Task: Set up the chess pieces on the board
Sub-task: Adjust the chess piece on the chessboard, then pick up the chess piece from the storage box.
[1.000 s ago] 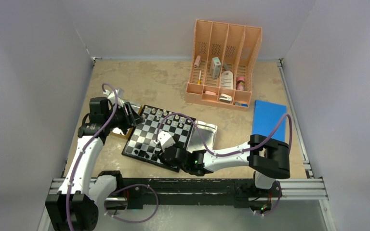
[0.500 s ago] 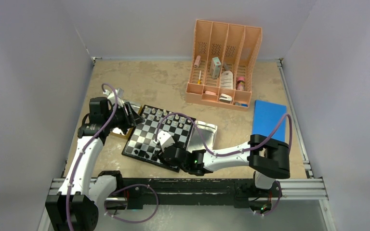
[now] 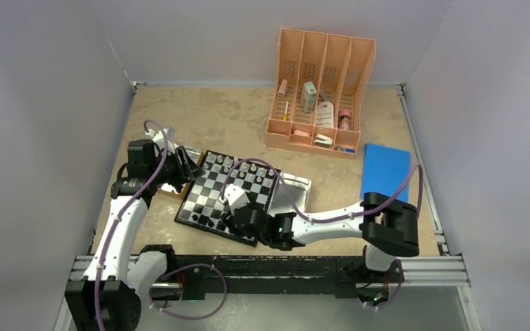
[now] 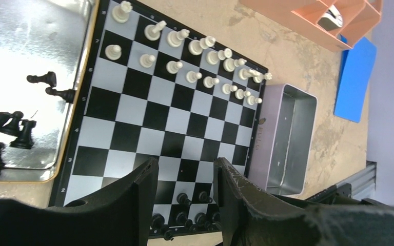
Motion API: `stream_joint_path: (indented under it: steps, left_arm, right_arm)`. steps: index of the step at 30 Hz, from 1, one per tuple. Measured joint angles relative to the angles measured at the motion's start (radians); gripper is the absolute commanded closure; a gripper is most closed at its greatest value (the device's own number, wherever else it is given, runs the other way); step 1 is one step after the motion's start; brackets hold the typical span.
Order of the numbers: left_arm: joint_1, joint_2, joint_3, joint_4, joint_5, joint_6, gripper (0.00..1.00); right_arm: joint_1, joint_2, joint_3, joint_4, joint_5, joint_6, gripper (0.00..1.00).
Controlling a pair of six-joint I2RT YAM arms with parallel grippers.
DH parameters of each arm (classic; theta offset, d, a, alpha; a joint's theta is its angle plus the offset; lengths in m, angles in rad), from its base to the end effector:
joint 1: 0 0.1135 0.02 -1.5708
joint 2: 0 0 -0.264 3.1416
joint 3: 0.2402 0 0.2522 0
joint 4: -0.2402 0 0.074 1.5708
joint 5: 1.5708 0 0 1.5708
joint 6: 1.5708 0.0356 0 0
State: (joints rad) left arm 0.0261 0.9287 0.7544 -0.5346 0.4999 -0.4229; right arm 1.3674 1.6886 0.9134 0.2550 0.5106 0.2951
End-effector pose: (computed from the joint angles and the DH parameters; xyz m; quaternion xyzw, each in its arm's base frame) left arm 0.1938 -0.0120 0.2730 -0.0952 0.8812 -0.3001 0.3525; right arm 0.0896 0.3482 0.1949 -0.3188 0.7844 0.2112 0.4884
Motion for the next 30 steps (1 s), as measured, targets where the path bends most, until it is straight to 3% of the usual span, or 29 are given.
stream_joint_path:
  steps: [6, 7, 10, 21, 30]
  left_arm:
    - [0.000, 0.011, 0.014, -0.025, -0.100, -0.004, 0.62]
    - [0.000, 0.019, 0.023, -0.030, -0.120, -0.004, 0.62]
    - [0.000, 0.057, 0.056, -0.035, -0.180, -0.004, 0.63]
    - [0.000, 0.289, 0.200, -0.028, -0.377, 0.000, 0.72]
    - [0.000, 0.541, 0.357, -0.021, -0.352, 0.043, 0.70]
  right_arm:
    - [-0.001, -0.126, 0.001, -0.042, 0.028, 0.002, 0.32]
    - [-0.001, -0.158, 0.001, -0.041, 0.031, 0.003, 0.28]
    - [-0.001, -0.254, -0.001, -0.038, 0.048, 0.008, 0.03]
    - [-0.001, -0.447, -0.067, -0.018, 0.073, 0.005, 0.01]
    - [-0.001, -0.502, -0.067, -0.029, 0.077, -0.054, 0.01]
